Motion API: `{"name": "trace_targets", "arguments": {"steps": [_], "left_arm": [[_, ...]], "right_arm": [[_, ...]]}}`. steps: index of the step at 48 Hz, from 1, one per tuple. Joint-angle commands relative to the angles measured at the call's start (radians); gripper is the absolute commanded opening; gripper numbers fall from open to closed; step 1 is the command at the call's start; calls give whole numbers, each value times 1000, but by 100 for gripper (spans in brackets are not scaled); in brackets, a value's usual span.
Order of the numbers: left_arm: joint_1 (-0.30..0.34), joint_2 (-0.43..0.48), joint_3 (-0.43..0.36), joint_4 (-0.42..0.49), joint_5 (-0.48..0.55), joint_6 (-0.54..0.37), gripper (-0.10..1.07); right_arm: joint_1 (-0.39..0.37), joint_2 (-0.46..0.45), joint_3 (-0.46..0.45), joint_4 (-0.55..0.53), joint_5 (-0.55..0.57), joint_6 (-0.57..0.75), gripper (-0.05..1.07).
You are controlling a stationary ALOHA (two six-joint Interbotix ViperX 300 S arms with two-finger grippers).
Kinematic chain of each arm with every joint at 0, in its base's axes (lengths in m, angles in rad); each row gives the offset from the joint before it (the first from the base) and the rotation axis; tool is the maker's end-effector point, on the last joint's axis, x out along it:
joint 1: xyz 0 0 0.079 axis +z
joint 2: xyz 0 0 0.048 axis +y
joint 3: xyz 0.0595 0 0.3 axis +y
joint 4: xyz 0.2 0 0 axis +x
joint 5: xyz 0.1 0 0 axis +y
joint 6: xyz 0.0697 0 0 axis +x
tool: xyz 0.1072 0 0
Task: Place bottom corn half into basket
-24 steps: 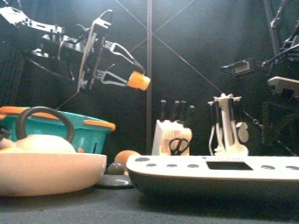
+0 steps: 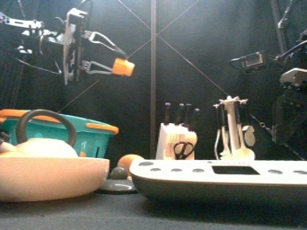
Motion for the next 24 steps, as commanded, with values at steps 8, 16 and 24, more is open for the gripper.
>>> {"name": "trace_targets", "arguments": {"steps": [8,16,24], "left_arm": [[130,-229,138,41,37,9,71],[264,-290,219,51,118,20,71],[390,-288,253,67,225,21,73]], "right_arm": [[-2,11,0,2,-17,2,94],[-8,29,0,-2,-57,-3,94],[-14,51,0,-2,-78,-8,94]]}}
